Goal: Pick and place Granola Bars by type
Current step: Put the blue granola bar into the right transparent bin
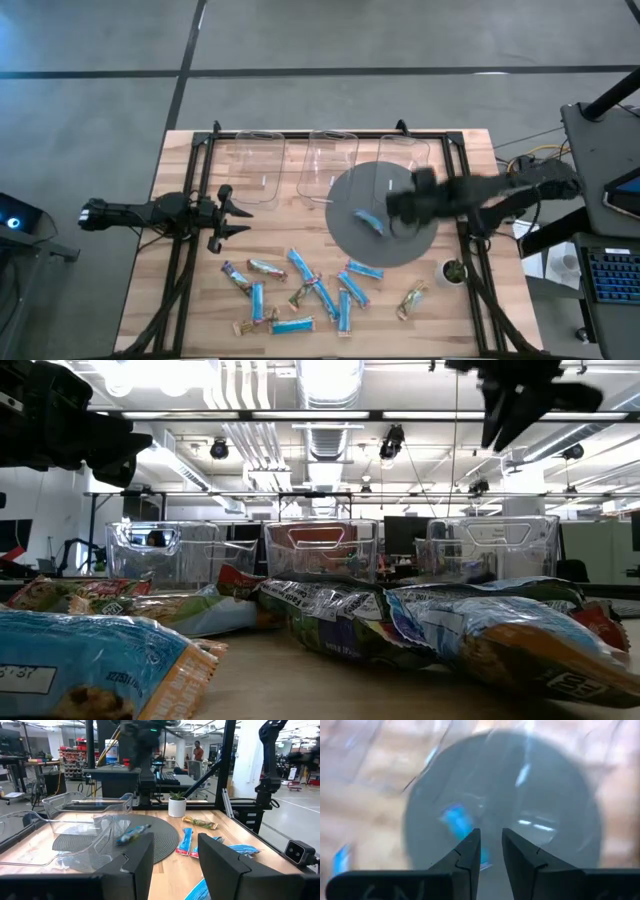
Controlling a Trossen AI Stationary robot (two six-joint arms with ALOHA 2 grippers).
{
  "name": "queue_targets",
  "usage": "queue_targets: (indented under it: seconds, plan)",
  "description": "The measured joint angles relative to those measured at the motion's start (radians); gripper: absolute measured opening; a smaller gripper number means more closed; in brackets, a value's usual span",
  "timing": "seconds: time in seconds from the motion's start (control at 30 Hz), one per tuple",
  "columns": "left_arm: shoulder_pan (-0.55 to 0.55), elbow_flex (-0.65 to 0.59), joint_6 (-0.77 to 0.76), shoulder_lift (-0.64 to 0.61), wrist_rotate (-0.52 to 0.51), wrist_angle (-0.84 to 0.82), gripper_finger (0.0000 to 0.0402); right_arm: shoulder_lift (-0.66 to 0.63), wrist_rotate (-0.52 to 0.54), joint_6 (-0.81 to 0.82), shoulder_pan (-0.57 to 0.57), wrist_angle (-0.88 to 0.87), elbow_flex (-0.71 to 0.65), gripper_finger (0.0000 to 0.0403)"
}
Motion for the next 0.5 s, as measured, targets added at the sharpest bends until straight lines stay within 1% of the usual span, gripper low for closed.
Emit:
queue_targets:
  seconds: [0.13, 0.23, 0.33, 0.4, 0.5]
  plan:
    - [0.000, 0.000, 0.000, 0.000, 0.000, 0.000, 0.0135, -0.091, -0.064, -0.228, -0.227, 0.082, -0.024, 0.0072]
    - [0.000, 0.000, 0.000, 0.000, 0.000, 0.000, 0.0135, -0.126, -0.173, -0.402, -0.302, 0.222, -0.044, 0.0071]
    - [0.000, 0.000, 0.000, 0.000, 0.000, 0.000, 0.0135, -0.115, -0.343, -0.556, -0.297, 0.369, -0.061, 0.0074]
    - [0.000, 0.000, 0.000, 0.000, 0.000, 0.000, 0.0135, -0.076, -0.441, -0.605, -0.257, 0.414, -0.066, 0.0079]
    - [0.000, 0.000, 0.000, 0.000, 0.000, 0.000, 0.0135, 0.012, -0.485, -0.676, -0.168, 0.415, -0.067, 0.0093]
